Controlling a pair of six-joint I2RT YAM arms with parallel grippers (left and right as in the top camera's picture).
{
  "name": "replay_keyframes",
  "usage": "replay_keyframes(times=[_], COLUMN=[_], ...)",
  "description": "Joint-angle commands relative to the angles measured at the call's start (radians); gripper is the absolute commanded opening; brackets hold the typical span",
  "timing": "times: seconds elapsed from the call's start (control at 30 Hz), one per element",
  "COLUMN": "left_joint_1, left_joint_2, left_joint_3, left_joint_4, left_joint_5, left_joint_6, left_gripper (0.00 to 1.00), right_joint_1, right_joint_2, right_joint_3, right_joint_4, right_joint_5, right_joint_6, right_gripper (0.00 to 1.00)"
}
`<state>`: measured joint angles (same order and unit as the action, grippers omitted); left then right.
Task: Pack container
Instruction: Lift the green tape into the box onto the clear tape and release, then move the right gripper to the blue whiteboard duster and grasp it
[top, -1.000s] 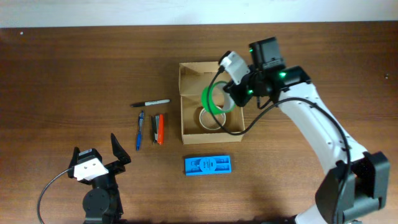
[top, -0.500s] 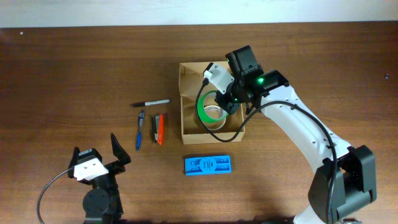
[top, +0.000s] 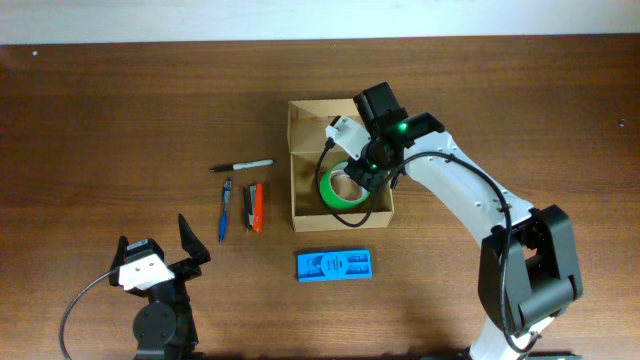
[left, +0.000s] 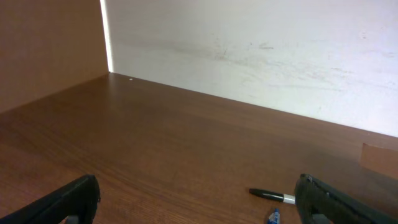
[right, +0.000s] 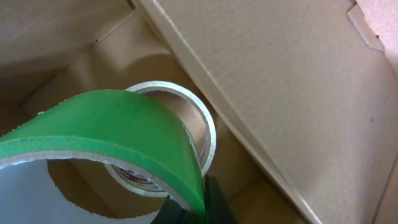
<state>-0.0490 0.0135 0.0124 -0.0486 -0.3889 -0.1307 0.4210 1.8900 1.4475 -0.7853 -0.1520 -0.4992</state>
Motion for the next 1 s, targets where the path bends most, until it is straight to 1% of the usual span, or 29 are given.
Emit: replay_keyframes(times=[0.0,0.23,0.3,0.33,0.53,0.6,0.7,0.83,0.93,0.97], left_joint_1=[0.005,0.005,0.005,0.005,0.005,0.005,0.005,0.005,0.005,0.005], left_joint_2=[-0.007,-0.007,-0.007,-0.007,-0.007,-0.007,-0.007,-0.007,-0.007,-0.007], left_joint_3=[-0.003,-0.003,-0.003,-0.003,-0.003,-0.003,-0.003,-0.003,-0.003,-0.003], left_joint_4=[-0.005,-0.005,-0.005,-0.005,-0.005,-0.005,-0.005,-0.005,-0.005,-0.005], left_joint_5=[0.011,0.011,0.011,0.011,0.011,0.011,0.011,0.011,0.011,0.011], left_joint_6=[0.005,0.005,0.005,0.005,0.005,0.005,0.005,0.005,0.005,0.005], left_gripper=[1.0,1.0,1.0,1.0,1.0,1.0,1.0,1.0,1.0,1.0], right_joint_1=[0.005,0.005,0.005,0.005,0.005,0.005,0.005,0.005,0.005,0.005], right_joint_2=[0.002,0.003,0.003,0.003,0.003,0.003,0.001,-0.038,-0.07,-0.08], right_joint_3=[0.021,0.021,0.021,0.021,0.021,0.022,0.027,0.1,0.189,0.223], right_joint_4=[0.002,0.005,0.004,0.004,0.002,0.003,0.004,-0.035,-0.113,-0.146], right_joint_5=[0.006,0.007,0.006,0.006,0.006,0.006,0.006,-0.001,-0.001,-0.001], right_joint_6=[-0.002,-0.002,-0.002,-0.002,-0.002,-0.002,-0.002,0.01,0.035,0.046], right_gripper=[0.04,0.04,0.14,0.16,0.24,0.29,0.3,0.3,0.38,0.47])
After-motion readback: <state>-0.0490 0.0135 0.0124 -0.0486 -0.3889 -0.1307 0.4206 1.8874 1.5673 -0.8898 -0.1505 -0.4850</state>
